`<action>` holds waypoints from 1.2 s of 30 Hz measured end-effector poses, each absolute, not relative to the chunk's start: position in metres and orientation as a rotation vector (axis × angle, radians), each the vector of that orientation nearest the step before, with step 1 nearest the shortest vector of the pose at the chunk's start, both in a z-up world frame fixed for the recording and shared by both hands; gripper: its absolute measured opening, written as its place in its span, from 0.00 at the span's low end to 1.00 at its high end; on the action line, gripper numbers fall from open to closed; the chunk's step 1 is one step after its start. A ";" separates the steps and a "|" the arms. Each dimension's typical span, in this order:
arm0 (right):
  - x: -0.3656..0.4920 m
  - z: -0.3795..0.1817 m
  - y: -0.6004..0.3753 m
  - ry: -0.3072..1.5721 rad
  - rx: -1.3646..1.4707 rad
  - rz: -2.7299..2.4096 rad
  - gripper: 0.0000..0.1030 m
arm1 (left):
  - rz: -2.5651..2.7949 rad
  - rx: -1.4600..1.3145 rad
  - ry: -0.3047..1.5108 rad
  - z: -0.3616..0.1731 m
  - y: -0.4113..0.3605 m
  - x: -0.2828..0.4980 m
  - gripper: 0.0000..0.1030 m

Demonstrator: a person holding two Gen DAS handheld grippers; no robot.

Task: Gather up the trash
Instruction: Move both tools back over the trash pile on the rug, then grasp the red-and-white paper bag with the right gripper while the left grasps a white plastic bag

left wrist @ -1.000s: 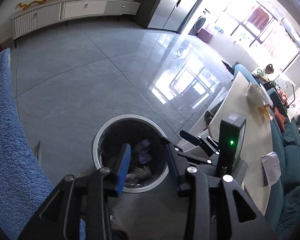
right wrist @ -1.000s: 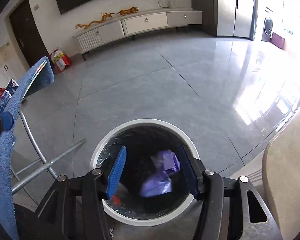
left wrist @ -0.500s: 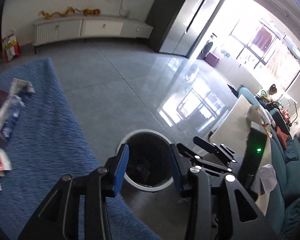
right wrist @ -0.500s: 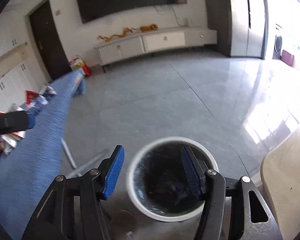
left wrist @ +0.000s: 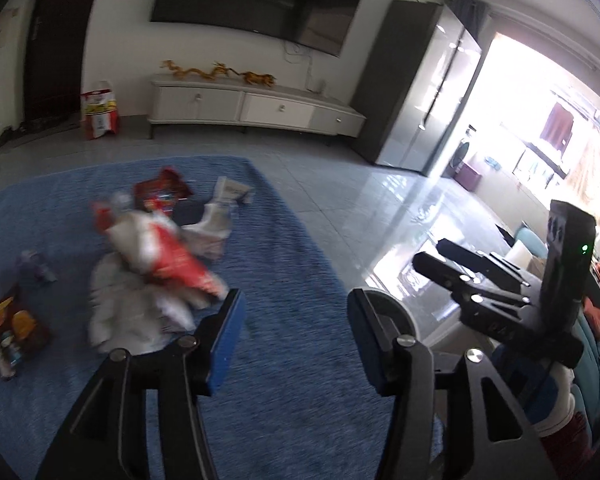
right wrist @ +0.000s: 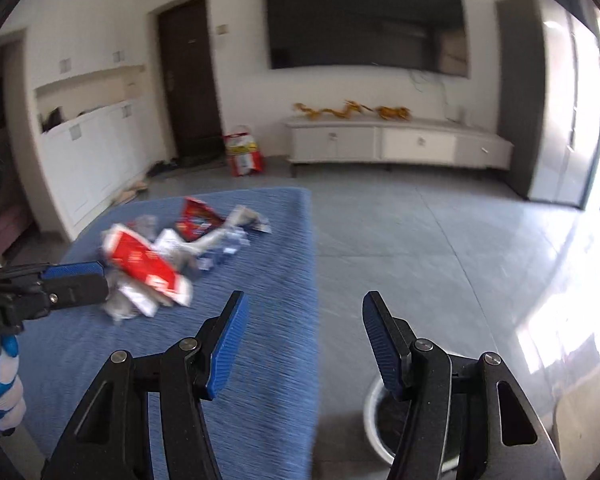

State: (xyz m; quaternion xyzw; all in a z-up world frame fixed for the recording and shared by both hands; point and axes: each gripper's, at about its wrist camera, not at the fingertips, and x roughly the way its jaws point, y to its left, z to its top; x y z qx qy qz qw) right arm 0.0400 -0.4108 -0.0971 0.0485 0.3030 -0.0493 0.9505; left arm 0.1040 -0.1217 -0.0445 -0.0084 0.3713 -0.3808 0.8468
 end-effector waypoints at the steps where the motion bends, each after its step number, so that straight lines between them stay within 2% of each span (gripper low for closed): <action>1: 0.046 -0.095 -0.397 0.617 0.080 -0.075 0.58 | -0.778 -0.030 0.779 -0.047 -0.105 0.107 0.50; 11: 0.090 -0.096 -0.310 0.652 -0.029 0.072 0.62 | -0.588 -0.145 0.789 -0.073 0.023 0.134 0.50; 15: 0.111 -0.102 -0.284 0.661 -0.058 0.120 0.66 | -0.558 -0.191 0.803 -0.086 0.047 0.139 0.56; 19: 0.137 -0.110 -0.262 0.673 -0.082 0.149 0.70 | -0.566 -0.215 0.838 -0.100 0.050 0.148 0.58; 32: 0.197 -0.135 -0.230 0.722 -0.131 0.193 0.71 | -0.685 -0.125 0.856 -0.126 0.001 0.171 0.58; 34: 0.202 -0.139 -0.229 0.725 -0.132 0.196 0.69 | -0.692 -0.114 0.860 -0.126 -0.003 0.177 0.57; 36: 0.205 -0.138 -0.230 0.717 -0.124 0.200 0.63 | -0.703 -0.103 0.864 -0.128 -0.010 0.183 0.57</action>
